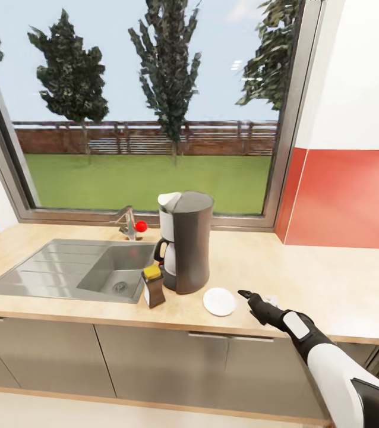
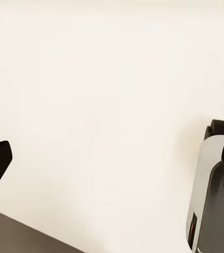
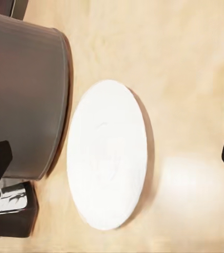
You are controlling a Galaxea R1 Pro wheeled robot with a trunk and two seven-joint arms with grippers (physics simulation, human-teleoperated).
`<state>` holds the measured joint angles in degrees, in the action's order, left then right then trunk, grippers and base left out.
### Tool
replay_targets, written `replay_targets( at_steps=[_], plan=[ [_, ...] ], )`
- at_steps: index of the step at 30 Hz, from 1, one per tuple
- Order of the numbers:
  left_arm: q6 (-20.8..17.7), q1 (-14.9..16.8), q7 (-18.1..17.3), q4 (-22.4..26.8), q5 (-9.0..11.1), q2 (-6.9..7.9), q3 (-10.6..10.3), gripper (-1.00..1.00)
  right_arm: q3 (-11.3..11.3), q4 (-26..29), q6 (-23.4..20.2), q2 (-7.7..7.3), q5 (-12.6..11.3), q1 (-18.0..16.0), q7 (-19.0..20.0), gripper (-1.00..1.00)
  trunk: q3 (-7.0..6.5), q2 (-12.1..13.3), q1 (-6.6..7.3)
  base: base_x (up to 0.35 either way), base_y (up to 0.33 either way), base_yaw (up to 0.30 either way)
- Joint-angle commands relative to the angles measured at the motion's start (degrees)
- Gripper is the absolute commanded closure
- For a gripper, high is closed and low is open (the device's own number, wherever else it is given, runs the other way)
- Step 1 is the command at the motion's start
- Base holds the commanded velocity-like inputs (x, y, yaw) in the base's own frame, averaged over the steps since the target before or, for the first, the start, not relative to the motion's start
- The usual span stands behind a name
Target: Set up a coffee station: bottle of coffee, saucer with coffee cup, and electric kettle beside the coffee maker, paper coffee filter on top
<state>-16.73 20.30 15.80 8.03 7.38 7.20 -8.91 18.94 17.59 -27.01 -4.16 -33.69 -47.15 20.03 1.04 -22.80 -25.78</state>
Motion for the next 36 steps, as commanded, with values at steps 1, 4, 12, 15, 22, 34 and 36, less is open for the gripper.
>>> replay_targets(
  at_steps=[1,4,12,15,22,34,36],
  plan=[
    [-0.3,0.0,0.3,0.2,0.6,0.02,-0.5,-1.00,0.3,0.0,-0.4,0.08,-0.1,0.0,0.1,-1.00,0.11,-0.1,-0.01,-0.269,-0.178,0.000],
    [-0.1,0.0,0.3,0.4,0.6,0.04,-0.4,-1.00,0.3,0.1,-0.5,0.25,-0.1,0.0,0.1,-1.00,0.11,-0.1,-0.01,-0.304,-0.088,0.000],
    [0.5,0.1,0.3,0.6,0.7,0.08,-0.4,-1.00,0.2,0.1,-0.7,1.58,-0.1,0.0,0.3,-1.00,0.11,-0.1,-0.01,-0.336,-0.003,0.000],
    [0.6,0.1,0.3,0.7,0.8,0.07,-0.4,-1.00,0.2,0.1,-0.7,2.13,-0.1,0.0,0.3,-1.00,0.11,-0.1,-0.01,-0.340,0.055,0.000],
    [0.7,0.2,0.3,0.8,0.8,0.05,-0.3,-1.00,0.1,-0.2,-0.7,5.01,0.1,0.0,0.3,-1.00,0.11,-0.1,-0.01,-0.333,0.072,0.000],
    [2.7,0.1,0.2,0.7,0.8,0.09,-0.3,-1.00,0.0,-15.8,-0.1,7.84,14.0,2.0,-4.4,-1.00,0.11,-0.1,-0.01,-0.060,0.009,0.000],
    [2.9,0.1,0.2,0.4,0.7,0.09,-0.3,-1.00,-0.1,-16.0,1.5,7.59,14.8,5.0,-9.6,-1.00,0.11,-0.1,-0.01,0.000,0.000,0.000]
  ],
)
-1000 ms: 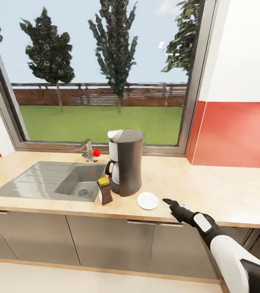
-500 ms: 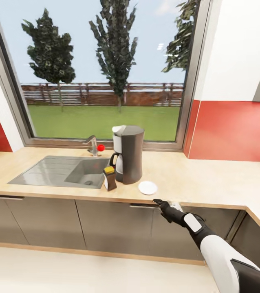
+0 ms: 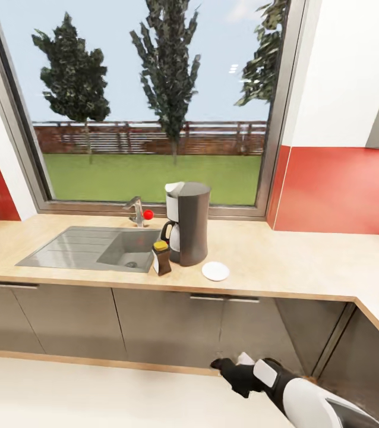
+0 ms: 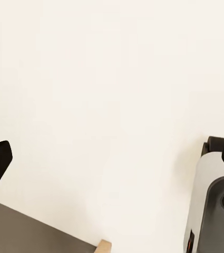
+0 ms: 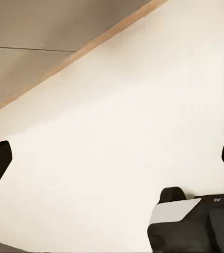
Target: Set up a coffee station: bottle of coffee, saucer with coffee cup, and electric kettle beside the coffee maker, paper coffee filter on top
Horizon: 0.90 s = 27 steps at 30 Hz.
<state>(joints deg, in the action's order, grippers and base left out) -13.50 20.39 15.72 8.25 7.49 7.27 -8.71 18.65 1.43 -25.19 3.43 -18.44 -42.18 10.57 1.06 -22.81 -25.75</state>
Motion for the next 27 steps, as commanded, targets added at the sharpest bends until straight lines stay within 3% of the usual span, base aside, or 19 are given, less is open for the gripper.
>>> replay_targets(
  at_steps=[1,2,3,5,6,7,8,10,12,16,19,22,27],
  plan=[
    [-0.3,0.0,0.2,0.1,0.6,0.03,-0.5,-1.00,0.2,0.1,0.6,-0.04,-0.3,0.8,-1.1,-1.00,0.10,-0.1,-0.03,0.000,0.000,0.000],
    [-0.3,0.0,0.2,0.0,0.6,-0.01,-0.5,-1.00,0.2,0.1,3.3,-0.12,0.1,2.5,-2.7,-1.00,0.10,-0.1,-0.03,0.000,0.000,0.000],
    [-0.3,0.0,0.2,-0.2,0.7,-0.21,-0.6,-1.00,0.1,0.0,9.0,-0.37,1.9,5.1,-4.4,-1.00,0.10,-0.1,-0.03,0.000,0.000,0.000],
    [-0.3,-0.1,0.2,-0.6,0.6,-1.15,-0.7,-1.00,0.1,0.0,17.3,-1.29,6.9,8.8,-5.5,-1.00,0.10,-0.1,-0.03,0.000,0.000,0.000],
    [-0.3,-0.1,0.2,-0.8,0.6,-1.41,-0.7,-1.00,0.1,0.0,19.1,-1.56,8.6,9.7,-5.7,-1.00,0.10,-0.1,-0.03,0.000,0.000,0.000],
    [-0.3,-0.1,0.2,-1.0,0.3,-1.83,-0.7,-1.00,0.1,0.0,22.2,-2.09,12.2,11.3,-5.9,-1.00,0.10,-0.1,-0.03,0.000,0.000,0.000],
    [-0.3,-0.3,0.2,-1.1,0.1,-1.98,-0.7,-1.00,0.1,0.0,23.5,-2.34,14.1,12.1,-6.0,-1.00,0.10,-0.1,-0.03,0.000,0.000,0.000],
    [-0.3,-1.2,0.2,-1.2,-1.0,-2.41,-0.8,-1.00,0.1,0.0,26.6,-3.23,21.3,14.9,-6.2,-1.00,0.10,-0.1,-0.03,0.000,0.000,0.000],
    [-0.2,-1.8,0.2,-1.3,-2.1,-2.55,-0.8,-1.00,0.1,0.0,27.7,-3.87,26.0,16.8,-6.3,-1.00,0.10,-0.1,-0.03,0.000,0.000,0.000],
    [-0.2,-3.1,0.3,-1.5,-3.4,-2.65,-0.7,-1.00,0.1,0.0,28.6,-5.85,32.3,20.2,-6.4,-1.00,0.10,-0.1,-0.03,0.000,0.000,0.000],
    [3.5,-5.5,0.2,-1.5,-3.7,-2.43,-0.7,-1.00,0.1,0.0,28.7,-7.06,34.0,22.0,-6.5,-1.00,0.10,-0.1,-0.03,0.000,0.000,0.000],
    [7.5,-6.0,0.1,-1.6,-3.6,-2.08,-0.7,-1.00,0.2,0.1,28.7,-6.82,34.1,22.2,-6.5,-1.00,0.10,-0.1,-0.03,0.000,0.000,0.000],
    [8.8,-6.1,-0.3,-1.7,-3.6,-2.05,-0.8,-1.00,0.4,0.1,28.7,-5.62,33.9,22.2,-6.5,-1.00,0.10,-0.1,-0.03,0.000,0.000,0.000]
  ],
)
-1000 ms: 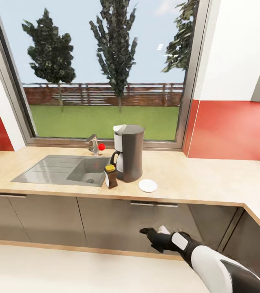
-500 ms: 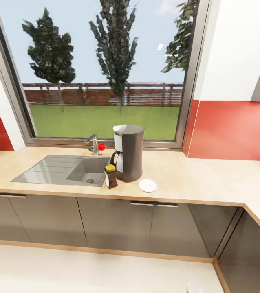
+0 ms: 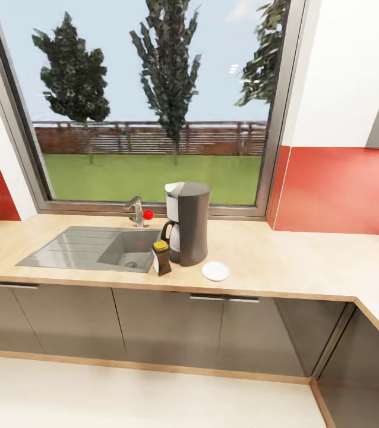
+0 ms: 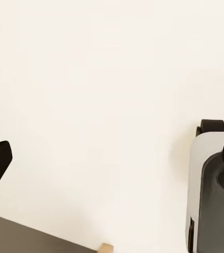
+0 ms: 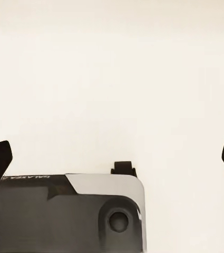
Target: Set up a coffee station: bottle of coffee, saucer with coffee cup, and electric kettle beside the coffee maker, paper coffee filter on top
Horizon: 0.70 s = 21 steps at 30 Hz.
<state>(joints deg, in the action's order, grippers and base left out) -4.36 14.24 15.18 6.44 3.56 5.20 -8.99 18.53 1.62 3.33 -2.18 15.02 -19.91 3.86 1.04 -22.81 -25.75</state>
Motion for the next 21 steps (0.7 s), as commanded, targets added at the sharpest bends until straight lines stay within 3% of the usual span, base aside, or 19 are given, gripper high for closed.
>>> replay_targets(
  at_steps=[1,13,21],
  plan=[
    [-0.3,0.0,0.2,0.1,0.4,0.01,-0.5,-1.00,0.5,0.0,0.2,0.11,0.5,0.0,0.2,-1.00,0.11,-0.1,-0.03,0.000,0.000,0.000],
    [0.5,-0.5,0.1,0.2,1.0,-0.46,-0.3,-1.00,0.6,-0.1,0.2,-0.05,0.5,0.0,0.1,-1.00,0.11,-0.1,-0.03,0.000,0.000,0.001],
    [1.7,-0.5,0.1,0.2,1.0,-0.49,-0.1,-1.00,0.5,-0.2,0.2,-0.43,0.6,0.4,-1.1,-1.00,0.49,-0.1,-0.03,0.000,0.000,0.237]
  ],
)
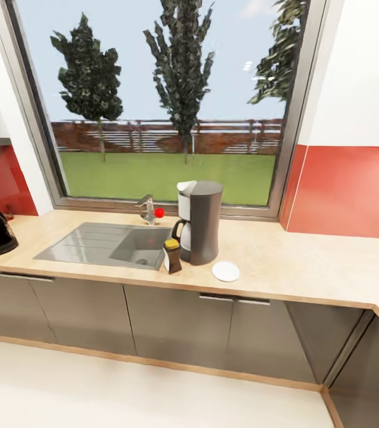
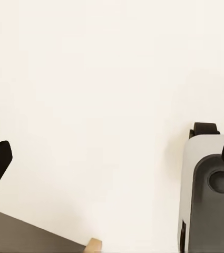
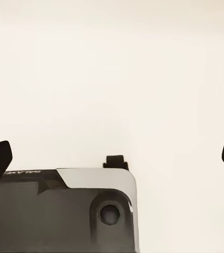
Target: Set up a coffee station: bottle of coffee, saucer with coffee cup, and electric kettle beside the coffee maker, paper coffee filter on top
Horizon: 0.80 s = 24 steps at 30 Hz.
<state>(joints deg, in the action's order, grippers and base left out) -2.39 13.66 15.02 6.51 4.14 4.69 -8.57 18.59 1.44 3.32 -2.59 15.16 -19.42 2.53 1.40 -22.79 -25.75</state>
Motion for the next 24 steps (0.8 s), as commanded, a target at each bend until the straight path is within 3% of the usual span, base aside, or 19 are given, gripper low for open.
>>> replay_targets(
  at_steps=[1,10,24],
  plan=[
    [-0.2,0.0,0.2,0.1,0.4,0.03,-0.5,-1.00,0.5,0.0,0.2,-0.05,0.5,0.1,-0.2,-1.00,0.18,-0.1,-0.03,0.000,0.000,0.243],
    [-0.2,-0.1,0.2,0.0,0.4,0.05,-0.5,-1.00,0.5,0.0,0.2,-1.61,0.4,1.1,-0.6,-1.00,0.61,-0.1,-0.03,0.000,0.000,0.246],
    [-0.1,-0.1,0.2,0.1,0.4,-0.02,-0.5,-1.00,0.5,0.0,0.3,-1.47,0.3,1.4,-0.5,-1.00,1.29,-0.1,-0.03,0.000,0.000,0.249]
  ],
)
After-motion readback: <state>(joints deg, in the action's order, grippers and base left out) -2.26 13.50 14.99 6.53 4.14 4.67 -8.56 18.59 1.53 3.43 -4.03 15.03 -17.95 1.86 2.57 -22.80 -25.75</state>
